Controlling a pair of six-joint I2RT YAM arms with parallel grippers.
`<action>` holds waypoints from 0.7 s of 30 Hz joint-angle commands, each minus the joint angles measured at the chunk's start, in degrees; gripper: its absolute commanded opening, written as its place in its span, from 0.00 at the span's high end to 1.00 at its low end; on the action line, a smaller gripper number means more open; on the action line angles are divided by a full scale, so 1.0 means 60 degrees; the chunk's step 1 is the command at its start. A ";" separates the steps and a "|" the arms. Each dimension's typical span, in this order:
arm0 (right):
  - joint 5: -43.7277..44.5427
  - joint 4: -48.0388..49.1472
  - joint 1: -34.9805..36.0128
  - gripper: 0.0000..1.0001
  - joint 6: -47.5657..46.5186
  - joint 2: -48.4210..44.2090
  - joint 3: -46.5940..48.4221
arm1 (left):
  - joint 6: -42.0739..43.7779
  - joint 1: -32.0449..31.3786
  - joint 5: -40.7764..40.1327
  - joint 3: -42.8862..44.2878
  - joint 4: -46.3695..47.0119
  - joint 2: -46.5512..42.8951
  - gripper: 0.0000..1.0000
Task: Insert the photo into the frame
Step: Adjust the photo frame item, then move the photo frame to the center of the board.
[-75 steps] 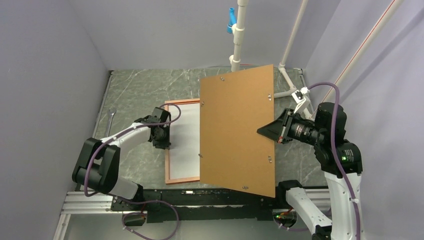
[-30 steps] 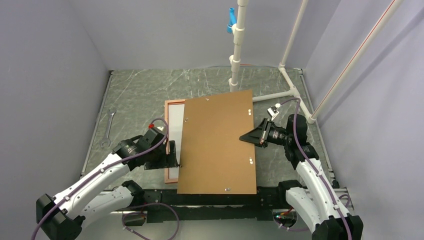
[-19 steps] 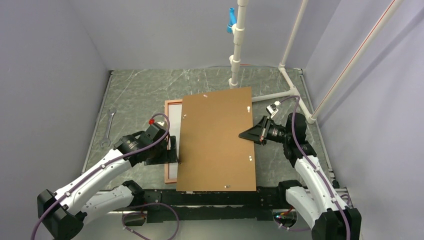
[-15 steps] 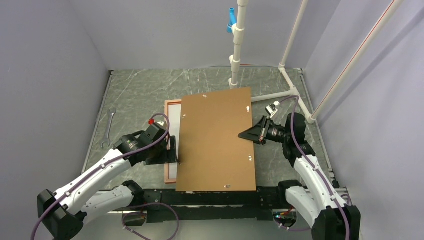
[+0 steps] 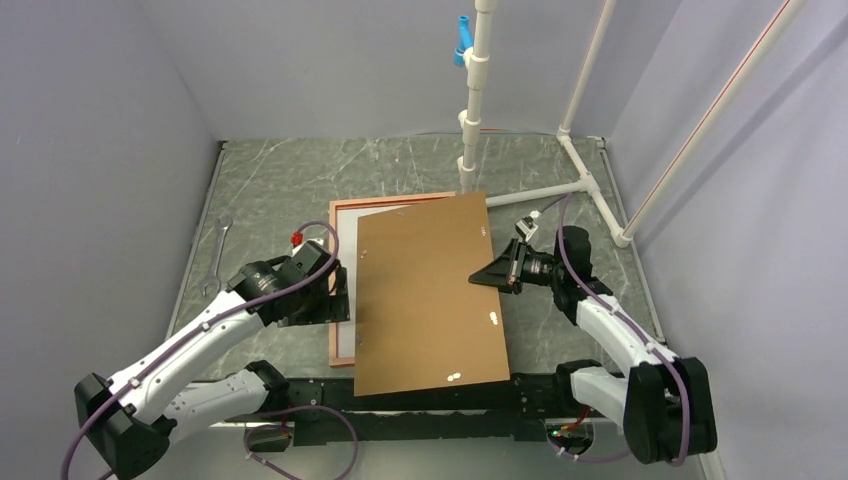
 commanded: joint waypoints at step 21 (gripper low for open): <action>-0.0280 0.0586 0.0366 1.00 -0.1634 0.3321 0.2389 | 0.1630 0.3401 0.1805 -0.2207 0.3437 0.1289 0.39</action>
